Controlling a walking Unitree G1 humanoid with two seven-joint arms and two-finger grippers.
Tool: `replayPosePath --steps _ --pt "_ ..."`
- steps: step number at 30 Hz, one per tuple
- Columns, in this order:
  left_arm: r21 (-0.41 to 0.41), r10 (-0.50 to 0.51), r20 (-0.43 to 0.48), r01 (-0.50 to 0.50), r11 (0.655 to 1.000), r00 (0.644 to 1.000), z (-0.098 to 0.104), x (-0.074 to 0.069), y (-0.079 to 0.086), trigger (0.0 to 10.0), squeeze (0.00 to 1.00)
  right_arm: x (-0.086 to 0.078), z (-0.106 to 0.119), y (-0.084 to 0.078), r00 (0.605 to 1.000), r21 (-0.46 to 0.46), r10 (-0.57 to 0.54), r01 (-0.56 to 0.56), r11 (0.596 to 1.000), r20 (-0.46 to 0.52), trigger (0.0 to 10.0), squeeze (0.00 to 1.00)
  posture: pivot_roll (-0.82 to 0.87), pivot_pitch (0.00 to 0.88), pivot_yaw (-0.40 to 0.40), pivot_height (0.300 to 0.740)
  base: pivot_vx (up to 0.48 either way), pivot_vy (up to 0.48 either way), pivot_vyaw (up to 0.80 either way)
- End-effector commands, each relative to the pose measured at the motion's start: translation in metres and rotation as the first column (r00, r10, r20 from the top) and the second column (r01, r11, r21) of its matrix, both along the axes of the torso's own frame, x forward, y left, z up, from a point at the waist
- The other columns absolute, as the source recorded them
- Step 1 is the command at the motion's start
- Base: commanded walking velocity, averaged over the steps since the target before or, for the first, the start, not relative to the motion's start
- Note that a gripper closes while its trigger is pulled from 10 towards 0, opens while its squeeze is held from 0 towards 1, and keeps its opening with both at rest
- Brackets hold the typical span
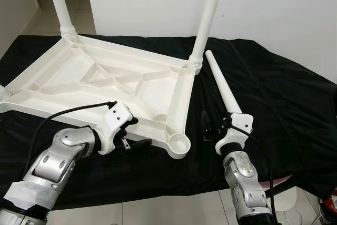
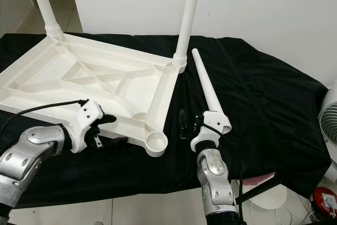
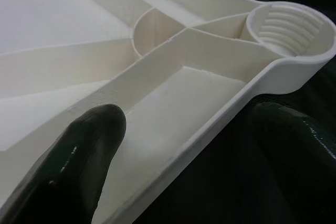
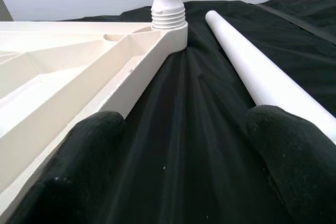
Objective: Building children table
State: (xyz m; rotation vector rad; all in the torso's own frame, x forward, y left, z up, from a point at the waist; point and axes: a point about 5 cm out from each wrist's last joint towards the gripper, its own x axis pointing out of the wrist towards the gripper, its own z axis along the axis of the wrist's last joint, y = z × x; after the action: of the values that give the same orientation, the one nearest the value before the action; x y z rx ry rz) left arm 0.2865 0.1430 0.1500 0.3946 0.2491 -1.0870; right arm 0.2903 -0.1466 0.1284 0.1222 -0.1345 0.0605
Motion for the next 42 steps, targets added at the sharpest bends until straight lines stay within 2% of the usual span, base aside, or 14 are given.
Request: replayPosePath --steps 1,8,13,17,18,19,20,22,23,28,29,36,41,42 --pt "0.021 -0.06 -0.044 0.061 0.998 0.997 -0.007 -0.003 -0.004 10.0 0.0 0.0 -0.002 -0.004 1.0 -0.006 -0.012 0.012 1.0 -0.005 10.0 0.0 0.05 0.088 -0.082 0.74 0.0 0.0 0.0" --pt "0.066 -0.049 -0.047 0.052 0.996 0.998 -0.012 0.002 -0.007 10.0 0.0 0.0 -0.002 -0.004 1.0 -0.008 -0.008 0.008 1.0 -0.002 10.0 0.0 0.04 0.079 -0.082 0.74 0.0 0.0 0.0" --pt "0.129 -0.113 -0.06 0.12 0.984 0.992 -0.017 0.003 -0.012 10.0 0.0 0.0 -0.003 -0.003 1.0 -0.008 -0.011 0.011 1.0 -0.001 10.0 0.0 0.03 0.071 -0.069 0.74 0.0 0.0 0.0" --pt "0.133 -0.125 -0.059 0.132 0.982 0.99 -0.017 0.003 -0.013 10.0 0.0 0.0 -0.003 -0.003 1.0 -0.008 -0.012 0.012 1.0 -0.001 10.0 0.0 0.03 0.071 -0.069 0.74 0.0 0.0 0.0" --pt "0.132 -0.14 -0.061 0.147 0.98 0.988 -0.017 0.002 -0.015 5.5 0.0 0.0 -0.003 -0.003 1.0 -0.008 -0.013 0.013 1.0 -0.001 10.0 0.0 0.03 0.069 -0.065 0.74 0.0 0.0 0.0" --pt "0.132 -0.14 -0.061 0.147 0.98 0.988 -0.017 0.002 -0.015 5.5 0.0 0.0 -0.003 -0.003 1.0 -0.008 -0.013 0.013 1.0 -0.001 10.0 0.0 0.03 0.069 -0.065 0.74 0.0 0.0 0.0" --pt "0.131 -0.16 -0.064 0.167 0.977 0.985 -0.017 0.002 -0.017 4.0 0.0 -0.001 -0.003 -0.003 1.0 -0.007 -0.014 0.014 1.0 -0.001 10.0 0.0 0.03 0.065 -0.061 0.74 0.0 0.0 0.0" --pt "0.131 -0.171 -0.065 0.179 0.975 0.983 -0.016 0.001 -0.019 3.8 0.0 -0.001 -0.003 -0.002 1.0 -0.007 -0.015 0.015 1.0 -0.001 10.0 0.0 0.03 0.065 -0.06 0.74 0.0 0.0 0.0" --pt "0.132 -0.195 -0.068 0.203 0.97 0.978 -0.016 0.0 -0.021 0.0 0.0 -0.001 -0.003 -0.002 1.0 -0.007 -0.017 0.017 1.0 0.0 10.0 0.0 0.03 0.063 -0.054 0.74 0.0 0.0 0.0" --pt "0.125 -0.215 -0.077 0.223 0.967 0.974 -0.017 -0.002 -0.024 0.0 0.0 -0.001 -0.003 -0.002 1.0 -0.007 -0.021 0.021 1.0 0.002 10.0 0.0 0.02 0.061 -0.053 0.74 0.0 0.0 0.0" --pt "0.133 -0.212 -0.068 0.22 0.967 0.975 -0.018 -0.001 -0.026 10.0 0.0 -0.001 -0.003 -0.002 1.0 -0.006 -0.022 0.022 1.0 0.001 10.0 0.0 0.02 0.061 -0.054 0.74 0.0 0.0 0.0" --pt "0.149 -0.235 -0.064 0.242 0.959 0.97 -0.023 -0.003 -0.032 10.0 0.0 -0.001 -0.004 -0.003 1.0 -0.007 -0.022 0.022 1.0 0.001 10.0 0.0 0.02 0.063 -0.057 0.74 0.0 0.0 0.0" --pt "0.12 -0.222 -0.069 0.229 0.966 0.973 -0.024 -0.003 -0.037 10.0 0.0 0.0 -0.003 -0.002 1.0 -0.007 -0.021 0.021 1.0 0.003 10.0 0.0 0.02 0.067 -0.059 0.74 0.0 0.0 0.0" --pt "0.094 -0.223 -0.087 0.231 0.968 0.971 -0.024 -0.003 -0.039 10.0 1.0 0.0 -0.003 -0.002 1.0 -0.005 -0.021 0.022 1.0 0.003 10.0 0.0 0.02 0.071 -0.058 0.74 0.0 0.0 0.0"
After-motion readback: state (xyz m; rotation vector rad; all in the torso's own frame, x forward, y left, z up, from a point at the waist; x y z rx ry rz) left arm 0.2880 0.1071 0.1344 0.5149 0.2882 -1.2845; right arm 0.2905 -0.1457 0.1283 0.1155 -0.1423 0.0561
